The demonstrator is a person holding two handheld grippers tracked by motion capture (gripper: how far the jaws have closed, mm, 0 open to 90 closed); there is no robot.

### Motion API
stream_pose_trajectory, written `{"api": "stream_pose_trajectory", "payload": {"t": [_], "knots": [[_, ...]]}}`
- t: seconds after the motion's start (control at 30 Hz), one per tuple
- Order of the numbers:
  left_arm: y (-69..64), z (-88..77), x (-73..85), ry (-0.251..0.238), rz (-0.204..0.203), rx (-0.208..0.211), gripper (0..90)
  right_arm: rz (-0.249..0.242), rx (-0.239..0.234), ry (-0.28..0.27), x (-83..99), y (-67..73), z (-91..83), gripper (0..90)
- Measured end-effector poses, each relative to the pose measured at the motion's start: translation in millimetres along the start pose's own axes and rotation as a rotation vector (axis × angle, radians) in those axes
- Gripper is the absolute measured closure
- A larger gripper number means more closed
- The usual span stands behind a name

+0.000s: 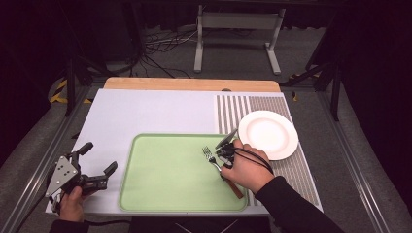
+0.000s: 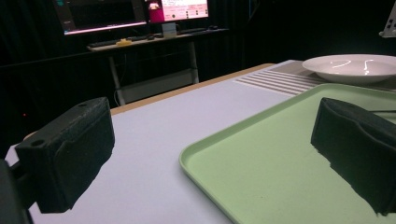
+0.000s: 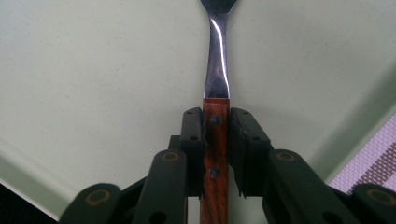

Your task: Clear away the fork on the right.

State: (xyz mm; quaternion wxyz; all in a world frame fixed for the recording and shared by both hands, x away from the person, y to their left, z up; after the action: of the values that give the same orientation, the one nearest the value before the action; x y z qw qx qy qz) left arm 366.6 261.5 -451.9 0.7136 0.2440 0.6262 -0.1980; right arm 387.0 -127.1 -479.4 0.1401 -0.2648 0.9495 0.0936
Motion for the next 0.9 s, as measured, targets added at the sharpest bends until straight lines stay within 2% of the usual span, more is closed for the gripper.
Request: {"api": "stream_pose_trajectory", "payload": {"t": [0.27, 0.37, 0.43, 0.47, 0.5, 0.53, 0.63, 0.7, 0.77, 0.9], "knots": [[-0.3, 0.4, 0.0, -0.001, 0.002, 0.004, 0.2, -0.028, -0.047, -0.112, -11.2, 4.1, -7.3, 54.9], [-0.3, 0.3, 0.0, -0.001, 0.000, 0.003, 0.2, -0.103, -0.067, -0.214, -20.7, 6.6, -9.2, 42.4], [-0.5, 0.6, 0.0, -0.002, 0.000, 0.002, 0.2, -0.192, -0.070, -0.282, -27.4, 7.1, -10.0, 36.8], [-0.9, 0.7, 0.2, -0.001, 0.000, 0.005, 0.2, -0.217, -0.067, -0.303, -29.7, 7.4, -10.4, 37.2], [-0.9, 0.7, 0.2, -0.001, 0.000, 0.005, 0.2, -0.217, -0.067, -0.303, -29.7, 7.4, -10.4, 37.2], [-1.0, 0.8, 0.3, 0.001, 0.002, 0.006, 0.2, -0.255, -0.075, -0.317, -32.1, 7.7, -11.0, 36.7], [-1.2, 0.9, 0.4, 0.002, 0.001, 0.009, 0.2, -0.291, -0.114, -0.355, -37.2, 9.6, -10.5, 34.8], [-0.8, 0.8, 0.3, 0.000, 0.000, 0.008, 0.3, -0.332, -0.121, -0.386, -41.4, 9.1, -10.0, 37.4], [-0.8, 0.8, 0.1, -0.001, -0.001, 0.008, 0.3, -0.363, -0.130, -0.394, -43.5, 8.4, -9.5, 45.0], [-1.1, 0.9, 0.2, 0.000, 0.001, 0.009, 0.2, -0.369, -0.173, -0.380, -44.0, 8.3, -6.4, 69.5]]}}
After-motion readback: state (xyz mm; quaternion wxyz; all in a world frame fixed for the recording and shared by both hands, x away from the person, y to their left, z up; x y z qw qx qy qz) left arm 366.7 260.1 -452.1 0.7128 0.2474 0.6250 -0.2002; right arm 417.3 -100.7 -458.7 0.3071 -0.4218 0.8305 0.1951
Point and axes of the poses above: each handheld gripper's, and its own axes: z roughly forward along the jaws, x roughly out of its underside, y roughly to its left, the point moved 7 cm from there along z, roughly forward along the jaws, and after that the axes turned 10 degrees about -y, right-handed, at the moved point
